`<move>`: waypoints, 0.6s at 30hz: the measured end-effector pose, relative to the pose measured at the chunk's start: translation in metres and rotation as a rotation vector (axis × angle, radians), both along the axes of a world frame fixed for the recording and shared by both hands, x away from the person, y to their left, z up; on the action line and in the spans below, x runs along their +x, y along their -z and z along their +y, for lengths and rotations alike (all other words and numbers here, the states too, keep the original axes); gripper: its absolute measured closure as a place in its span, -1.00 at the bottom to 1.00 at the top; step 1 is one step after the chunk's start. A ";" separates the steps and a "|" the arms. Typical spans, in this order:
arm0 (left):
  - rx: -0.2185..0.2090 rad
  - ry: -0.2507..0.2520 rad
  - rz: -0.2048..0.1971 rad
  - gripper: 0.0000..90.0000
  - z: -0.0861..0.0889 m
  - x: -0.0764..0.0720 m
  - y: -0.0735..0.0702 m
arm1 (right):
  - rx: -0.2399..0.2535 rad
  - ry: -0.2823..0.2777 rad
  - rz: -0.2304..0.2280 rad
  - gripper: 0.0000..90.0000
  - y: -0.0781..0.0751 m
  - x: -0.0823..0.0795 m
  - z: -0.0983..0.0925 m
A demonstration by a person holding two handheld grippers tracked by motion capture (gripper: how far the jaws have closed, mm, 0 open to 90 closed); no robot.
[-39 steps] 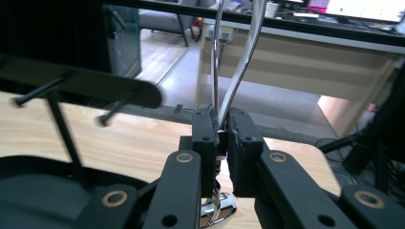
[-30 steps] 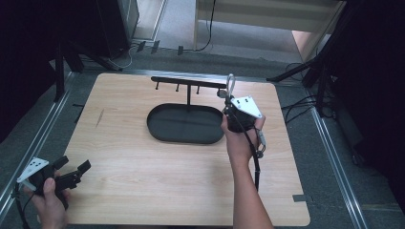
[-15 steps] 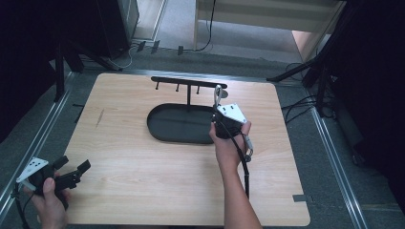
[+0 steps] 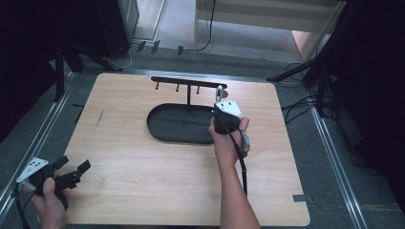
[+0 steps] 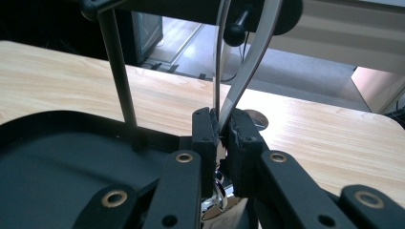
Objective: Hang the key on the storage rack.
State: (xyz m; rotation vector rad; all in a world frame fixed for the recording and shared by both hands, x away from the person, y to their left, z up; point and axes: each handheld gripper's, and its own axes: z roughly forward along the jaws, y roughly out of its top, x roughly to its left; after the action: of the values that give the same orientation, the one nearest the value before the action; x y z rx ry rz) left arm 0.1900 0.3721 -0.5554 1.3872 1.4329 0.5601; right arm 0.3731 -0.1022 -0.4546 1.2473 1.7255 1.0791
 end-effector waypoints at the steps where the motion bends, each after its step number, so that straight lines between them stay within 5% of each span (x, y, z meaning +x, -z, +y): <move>1: 0.001 0.000 -0.001 -1.00 0.000 0.000 0.000 | -0.006 0.000 0.012 0.85 0.000 0.003 0.001; 15: 0.004 0.001 -0.001 -1.00 0.000 0.000 0.000 | -0.010 0.000 0.066 0.84 0.010 0.015 -0.006; 18: 0.004 0.000 0.000 -1.00 0.000 0.000 0.000 | 0.012 -0.029 0.056 0.55 0.013 0.014 -0.009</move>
State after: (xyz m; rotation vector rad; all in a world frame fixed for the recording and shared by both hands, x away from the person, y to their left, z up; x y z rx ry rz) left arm 0.1899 0.3719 -0.5554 1.3902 1.4318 0.5632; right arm 0.3870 -0.1109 -0.4673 1.2740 1.7864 1.0822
